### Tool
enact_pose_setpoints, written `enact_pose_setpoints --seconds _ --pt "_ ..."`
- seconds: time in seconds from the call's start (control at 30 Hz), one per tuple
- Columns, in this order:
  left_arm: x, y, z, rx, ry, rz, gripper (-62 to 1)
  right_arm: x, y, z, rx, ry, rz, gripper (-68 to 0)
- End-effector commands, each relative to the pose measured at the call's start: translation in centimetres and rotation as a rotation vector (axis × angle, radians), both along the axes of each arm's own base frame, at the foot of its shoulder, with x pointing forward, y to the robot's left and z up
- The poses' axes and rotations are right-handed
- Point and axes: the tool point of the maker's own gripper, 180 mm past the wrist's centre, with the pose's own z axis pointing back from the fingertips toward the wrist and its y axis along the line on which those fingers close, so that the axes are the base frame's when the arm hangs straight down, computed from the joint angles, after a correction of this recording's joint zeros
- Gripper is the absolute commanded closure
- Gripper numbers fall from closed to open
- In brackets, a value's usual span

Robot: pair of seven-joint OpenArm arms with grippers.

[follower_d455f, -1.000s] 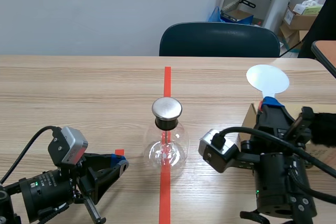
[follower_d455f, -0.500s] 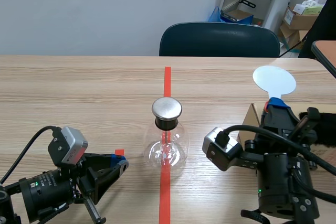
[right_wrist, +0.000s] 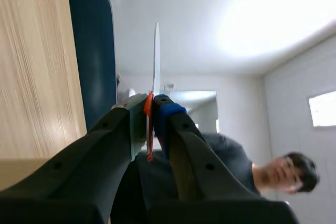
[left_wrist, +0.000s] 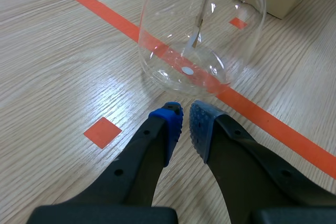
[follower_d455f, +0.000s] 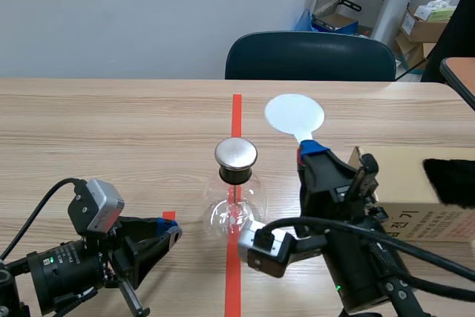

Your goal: Do the electroscope experiment

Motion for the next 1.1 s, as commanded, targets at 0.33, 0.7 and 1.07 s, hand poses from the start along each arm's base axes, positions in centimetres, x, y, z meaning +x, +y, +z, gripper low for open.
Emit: enact_pose_setpoints --seconds 0.33,0.7,1.07 --pt "0.3 -0.6 0.9 -0.033 -0.023 0.002 -8.5 -1.6 3.7 0.6 -0.034 -0.033 0.237 -0.8" --pt "0.3 -0.6 0.9 -0.033 -0.022 0.002 -8.5 -2.4 4.7 0.4 -0.046 -0.032 0.312 -0.8" --pt "0.3 -0.6 0.8 -0.03 -0.019 0.001 -8.5 -2.4 4.8 0.4 -0.046 -0.032 0.315 -0.8"
